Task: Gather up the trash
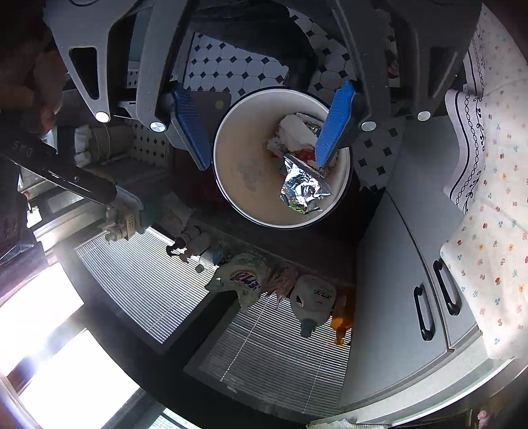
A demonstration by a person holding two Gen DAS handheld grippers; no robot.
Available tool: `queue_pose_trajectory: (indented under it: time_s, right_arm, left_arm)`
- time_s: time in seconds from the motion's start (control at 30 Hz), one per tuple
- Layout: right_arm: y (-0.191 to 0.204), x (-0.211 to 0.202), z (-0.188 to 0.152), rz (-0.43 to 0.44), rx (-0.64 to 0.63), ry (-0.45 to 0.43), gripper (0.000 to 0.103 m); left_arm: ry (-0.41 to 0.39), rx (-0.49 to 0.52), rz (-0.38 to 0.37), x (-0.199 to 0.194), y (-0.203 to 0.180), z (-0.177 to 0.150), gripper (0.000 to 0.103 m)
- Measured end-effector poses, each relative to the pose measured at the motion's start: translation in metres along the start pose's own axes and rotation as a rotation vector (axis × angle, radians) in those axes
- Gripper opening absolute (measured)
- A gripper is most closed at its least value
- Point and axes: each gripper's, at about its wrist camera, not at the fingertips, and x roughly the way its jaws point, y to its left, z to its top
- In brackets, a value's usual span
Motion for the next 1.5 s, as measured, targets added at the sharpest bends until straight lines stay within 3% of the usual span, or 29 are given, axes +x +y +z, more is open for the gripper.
queue_pose_trajectory:
  time_s: [0.23,0.5,0.93,1.3,1.5]
  right_arm:
    - [0.019,0.005,0.002,0.031,-0.017,0.002,0.063]
    - [0.063,0.003,0.007,0.072,-0.071,-0.003,0.066]
    - [0.165,-0.007,0.008,0.098,-0.154,-0.027,0.080]
    - [0.239,-0.016,-0.005,0.073,-0.128,-0.078,0.092]
    - [0.260,-0.049,-0.004,0.093,-0.119,-0.140,0.095]
  left_arm:
    - [-0.042,-0.047,0.050,-0.023,0.025,0.003,0.068]
    - [-0.144,-0.093,0.109,-0.077,0.058,0.006,0.074]
    - [-0.302,-0.160,0.213,-0.185,0.124,-0.003,0.095]
    - [-0.359,-0.131,0.274,-0.266,0.183,-0.017,0.097]
    - [-0.404,-0.121,0.316,-0.307,0.186,-0.030,0.097]
